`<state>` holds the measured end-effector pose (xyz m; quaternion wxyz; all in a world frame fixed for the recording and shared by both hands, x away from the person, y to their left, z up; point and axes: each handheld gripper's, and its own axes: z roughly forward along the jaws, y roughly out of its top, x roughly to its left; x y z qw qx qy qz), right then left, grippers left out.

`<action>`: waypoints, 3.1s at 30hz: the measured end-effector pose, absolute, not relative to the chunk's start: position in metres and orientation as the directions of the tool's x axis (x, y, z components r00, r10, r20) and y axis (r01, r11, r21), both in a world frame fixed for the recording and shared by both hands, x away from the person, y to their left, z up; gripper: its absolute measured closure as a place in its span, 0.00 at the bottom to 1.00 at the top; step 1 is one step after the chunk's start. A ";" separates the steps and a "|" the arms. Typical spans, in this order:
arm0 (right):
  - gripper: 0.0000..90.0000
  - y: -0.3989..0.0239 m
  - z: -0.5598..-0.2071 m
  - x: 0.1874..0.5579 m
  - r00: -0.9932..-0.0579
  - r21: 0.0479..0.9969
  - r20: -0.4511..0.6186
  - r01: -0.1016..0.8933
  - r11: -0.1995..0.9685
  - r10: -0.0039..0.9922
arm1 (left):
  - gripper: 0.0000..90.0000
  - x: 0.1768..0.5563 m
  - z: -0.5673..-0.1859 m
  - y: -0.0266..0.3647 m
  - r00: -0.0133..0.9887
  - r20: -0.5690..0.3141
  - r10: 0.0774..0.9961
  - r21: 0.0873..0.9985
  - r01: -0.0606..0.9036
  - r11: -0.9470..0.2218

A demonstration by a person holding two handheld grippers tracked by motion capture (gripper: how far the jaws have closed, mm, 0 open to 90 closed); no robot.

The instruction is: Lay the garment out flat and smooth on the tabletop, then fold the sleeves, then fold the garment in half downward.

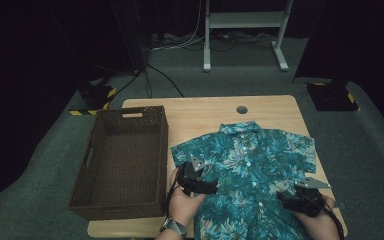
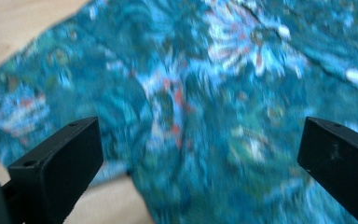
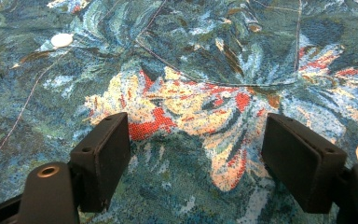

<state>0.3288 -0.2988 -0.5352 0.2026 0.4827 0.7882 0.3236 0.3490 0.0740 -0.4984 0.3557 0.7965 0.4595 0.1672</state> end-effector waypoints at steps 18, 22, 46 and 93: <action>0.16 -0.298 -0.538 0.327 -0.467 0.710 -0.004 0.622 0.331 0.885 | 0.00 0.311 -0.544 0.081 0.561 0.000 0.828 0.710 0.583 -0.395; 0.09 -0.296 -0.540 0.326 -0.469 0.712 -0.004 0.618 0.332 0.883 | 0.00 0.311 -0.544 0.080 0.553 0.002 0.833 0.709 0.587 -0.391; 0.06 -0.295 -0.541 0.328 -0.478 0.715 -0.003 0.613 0.336 0.879 | 0.01 0.317 -0.536 0.076 0.571 -0.033 0.821 0.692 0.605 -0.393; 0.15 -0.299 -0.529 0.336 -0.520 0.730 -0.022 0.575 0.370 0.854 | 0.55 0.391 -0.495 0.069 0.435 -0.087 0.896 0.744 0.627 -0.232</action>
